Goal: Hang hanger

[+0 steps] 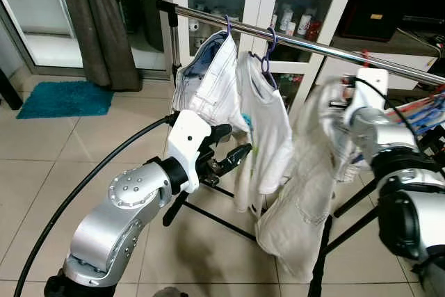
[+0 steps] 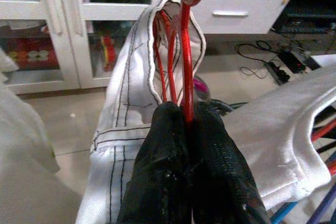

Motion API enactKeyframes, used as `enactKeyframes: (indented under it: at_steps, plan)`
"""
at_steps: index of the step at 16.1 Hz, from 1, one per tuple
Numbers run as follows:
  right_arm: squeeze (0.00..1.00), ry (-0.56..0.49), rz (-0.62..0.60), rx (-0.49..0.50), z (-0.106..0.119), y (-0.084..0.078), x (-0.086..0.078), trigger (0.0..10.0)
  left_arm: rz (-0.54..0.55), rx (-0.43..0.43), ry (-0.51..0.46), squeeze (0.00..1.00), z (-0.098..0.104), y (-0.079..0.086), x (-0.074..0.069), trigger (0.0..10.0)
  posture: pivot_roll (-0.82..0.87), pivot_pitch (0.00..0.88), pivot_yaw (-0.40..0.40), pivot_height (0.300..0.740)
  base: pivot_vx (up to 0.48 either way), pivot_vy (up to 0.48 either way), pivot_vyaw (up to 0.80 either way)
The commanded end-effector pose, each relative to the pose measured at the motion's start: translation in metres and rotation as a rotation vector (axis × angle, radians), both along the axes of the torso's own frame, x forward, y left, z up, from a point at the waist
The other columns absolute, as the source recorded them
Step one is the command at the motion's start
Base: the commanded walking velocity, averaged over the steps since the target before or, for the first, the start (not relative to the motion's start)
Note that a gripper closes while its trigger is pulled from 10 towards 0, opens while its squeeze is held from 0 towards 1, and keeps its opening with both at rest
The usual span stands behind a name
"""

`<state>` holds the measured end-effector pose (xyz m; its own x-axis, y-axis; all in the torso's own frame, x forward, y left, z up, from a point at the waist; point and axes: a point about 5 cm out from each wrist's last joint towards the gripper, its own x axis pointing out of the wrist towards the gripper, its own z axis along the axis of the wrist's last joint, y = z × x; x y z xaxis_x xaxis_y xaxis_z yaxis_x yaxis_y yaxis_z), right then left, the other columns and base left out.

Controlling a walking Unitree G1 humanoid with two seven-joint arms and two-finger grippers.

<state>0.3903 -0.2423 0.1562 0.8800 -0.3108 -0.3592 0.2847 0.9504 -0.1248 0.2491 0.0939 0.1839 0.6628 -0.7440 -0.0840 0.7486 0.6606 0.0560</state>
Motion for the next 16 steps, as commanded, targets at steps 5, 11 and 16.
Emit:
enactKeyframes:
  at_steps: [5, 11, 16]
  plan:
    - [0.00, -0.103, -0.060, -0.003, 0.027, -0.019, 0.004, 10.0, -0.037, 0.004, -0.006, 0.03, 0.003, -0.005, -0.006, 10.0, 0.05, 0.022, -0.086, 0.740, 0.000, 0.000, 0.00]
    - [0.46, -0.070, -0.003, 0.043, 0.017, -0.009, 0.005, 10.0, -0.044, 0.010, 0.003, 0.00, 0.001, -0.006, -0.007, 10.0, 0.05, 0.013, -0.086, 0.740, 0.000, 0.000, 0.00]
    - [1.00, -0.076, 0.038, 0.045, 0.012, -0.006, 0.004, 10.0, -0.032, 0.014, 0.002, 0.00, 0.000, -0.004, -0.006, 10.0, 0.05, 0.020, -0.087, 0.740, 0.000, 0.000, 0.00]
